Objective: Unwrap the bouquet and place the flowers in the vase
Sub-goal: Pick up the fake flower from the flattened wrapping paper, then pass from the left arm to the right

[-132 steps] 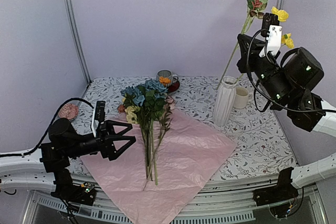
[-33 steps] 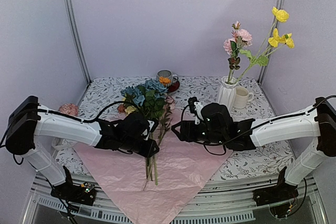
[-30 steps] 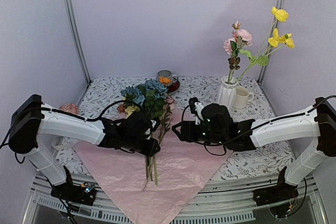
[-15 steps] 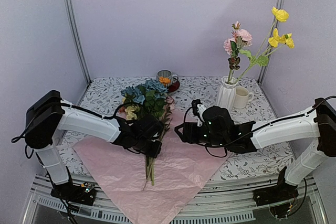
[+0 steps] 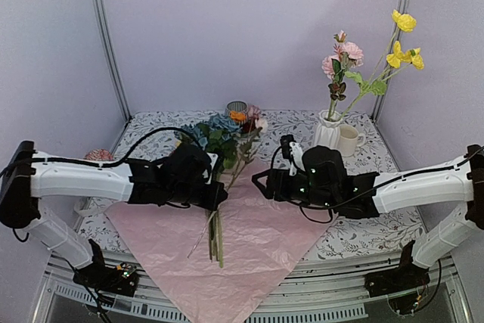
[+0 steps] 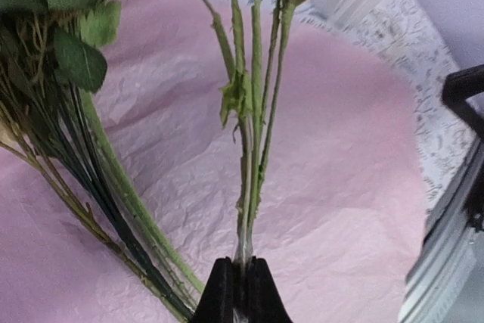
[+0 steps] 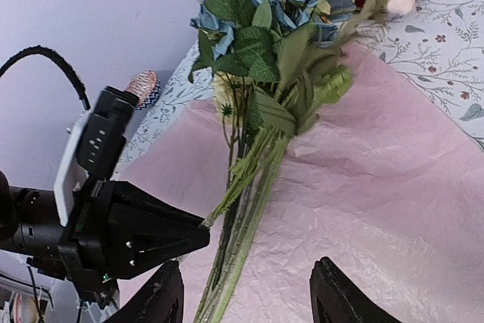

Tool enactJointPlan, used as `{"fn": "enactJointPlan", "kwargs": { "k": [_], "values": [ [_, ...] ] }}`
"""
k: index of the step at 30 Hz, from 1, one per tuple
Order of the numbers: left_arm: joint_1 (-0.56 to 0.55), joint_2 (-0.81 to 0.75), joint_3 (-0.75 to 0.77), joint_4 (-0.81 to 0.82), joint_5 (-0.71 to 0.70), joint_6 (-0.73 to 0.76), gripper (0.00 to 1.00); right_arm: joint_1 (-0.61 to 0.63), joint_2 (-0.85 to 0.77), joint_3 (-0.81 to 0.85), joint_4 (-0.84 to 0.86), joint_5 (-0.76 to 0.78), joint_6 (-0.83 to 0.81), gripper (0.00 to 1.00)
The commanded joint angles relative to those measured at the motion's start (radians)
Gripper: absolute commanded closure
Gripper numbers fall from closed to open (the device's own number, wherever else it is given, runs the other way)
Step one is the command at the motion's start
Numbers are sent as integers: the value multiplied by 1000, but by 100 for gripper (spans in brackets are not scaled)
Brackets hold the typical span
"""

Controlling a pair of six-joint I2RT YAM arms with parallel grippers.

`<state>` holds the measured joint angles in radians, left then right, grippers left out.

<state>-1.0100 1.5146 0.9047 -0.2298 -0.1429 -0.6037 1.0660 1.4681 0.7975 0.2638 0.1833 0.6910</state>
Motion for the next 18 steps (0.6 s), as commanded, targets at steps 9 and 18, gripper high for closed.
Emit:
{"fn": "enactJointPlan", "kwargs": {
  "k": [9, 18],
  "values": [
    [-10, -310, -215, 409, 163, 94, 100, 37, -60, 6, 400, -191, -106, 41],
    [-12, -467, -377, 637, 211, 41, 100, 56, -4, 52, 464, -234, -111, 45]
  ]
}}
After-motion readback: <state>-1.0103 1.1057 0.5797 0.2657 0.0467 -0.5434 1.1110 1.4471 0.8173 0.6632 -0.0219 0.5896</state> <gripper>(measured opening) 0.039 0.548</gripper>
